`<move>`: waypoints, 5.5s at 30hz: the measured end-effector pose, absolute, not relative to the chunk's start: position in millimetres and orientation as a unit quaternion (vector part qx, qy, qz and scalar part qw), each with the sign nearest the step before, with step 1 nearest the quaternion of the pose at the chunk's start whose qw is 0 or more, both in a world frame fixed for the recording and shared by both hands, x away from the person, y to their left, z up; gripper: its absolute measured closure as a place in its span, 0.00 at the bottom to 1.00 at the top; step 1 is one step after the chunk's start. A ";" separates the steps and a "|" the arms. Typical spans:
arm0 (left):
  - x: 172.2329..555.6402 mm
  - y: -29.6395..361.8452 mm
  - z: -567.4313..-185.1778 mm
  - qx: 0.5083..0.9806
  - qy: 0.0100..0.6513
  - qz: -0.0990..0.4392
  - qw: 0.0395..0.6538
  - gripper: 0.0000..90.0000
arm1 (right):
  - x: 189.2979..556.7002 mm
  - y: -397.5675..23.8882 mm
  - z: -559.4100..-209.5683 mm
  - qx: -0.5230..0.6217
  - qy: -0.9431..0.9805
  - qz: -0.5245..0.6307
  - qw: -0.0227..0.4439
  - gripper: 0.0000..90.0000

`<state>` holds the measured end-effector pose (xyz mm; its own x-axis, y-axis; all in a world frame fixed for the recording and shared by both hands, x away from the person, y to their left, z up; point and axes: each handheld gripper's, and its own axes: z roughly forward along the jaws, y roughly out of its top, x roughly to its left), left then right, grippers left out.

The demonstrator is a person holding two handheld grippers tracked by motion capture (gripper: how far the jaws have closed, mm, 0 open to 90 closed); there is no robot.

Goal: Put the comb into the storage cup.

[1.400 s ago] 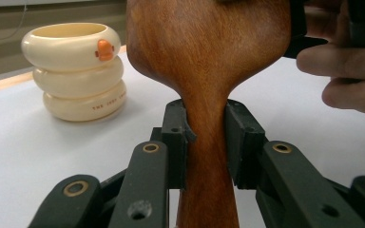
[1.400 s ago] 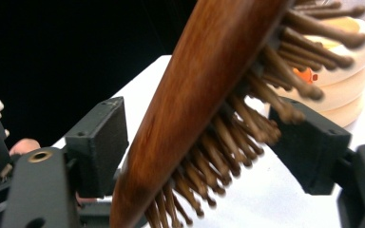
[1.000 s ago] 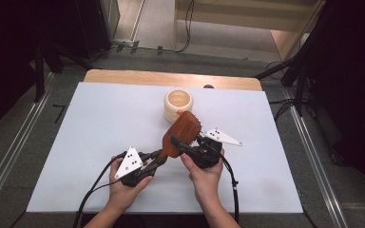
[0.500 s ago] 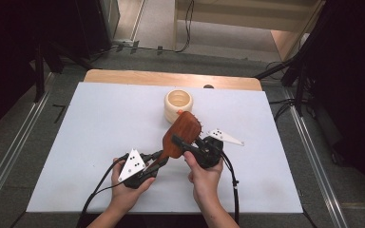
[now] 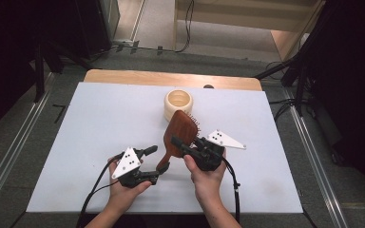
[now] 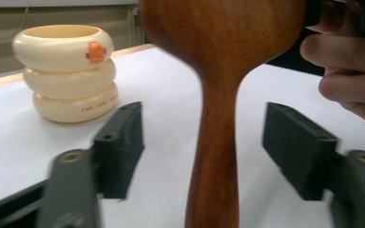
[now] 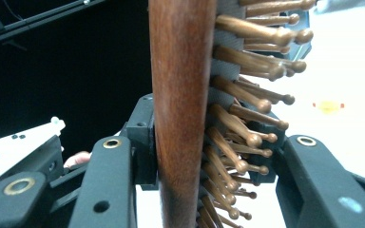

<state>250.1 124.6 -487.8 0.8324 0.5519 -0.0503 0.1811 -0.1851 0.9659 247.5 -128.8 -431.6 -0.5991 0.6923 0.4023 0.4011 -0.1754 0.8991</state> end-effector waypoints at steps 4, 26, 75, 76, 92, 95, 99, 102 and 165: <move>252.4 136.0 -485.6 0.750 0.256 0.151 0.591 0.10 | 246.2 -132.5 -428.8 0.428 0.632 0.634 0.126 0.59; 256.4 210.5 -484.6 0.728 0.322 0.179 0.578 0.00 | 245.4 -141.2 -418.7 0.412 0.647 0.622 0.156 0.59; 248.0 278.6 -490.0 0.714 0.347 0.194 0.577 0.00 | 274.7 -156.3 -372.4 0.401 0.643 0.623 0.195 0.59; 248.0 278.5 -490.1 0.714 0.347 0.193 0.577 0.00 | 275.4 -156.5 -371.5 0.402 0.642 0.623 0.196 0.59; 247.9 279.7 -490.4 0.712 0.343 0.189 0.583 0.00 | 289.0 -161.9 -353.0 0.399 0.642 0.620 0.213 0.59; 247.8 279.2 -490.5 0.714 0.342 0.189 0.581 0.00 | 292.0 -163.8 -350.2 0.400 0.640 0.620 0.216 0.59; 248.0 279.5 -490.6 0.713 0.344 0.189 0.582 0.00 | 295.6 -165.6 -346.8 0.401 0.638 0.619 0.220 0.59; 248.2 279.6 -490.6 0.713 0.344 0.188 0.582 0.00 | 298.2 -166.1 -344.4 0.401 0.639 0.617 0.223 0.59; 249.1 279.9 -491.1 0.712 0.345 0.186 0.582 0.00 | 382.0 -163.2 -329.7 0.427 0.611 0.610 0.269 0.59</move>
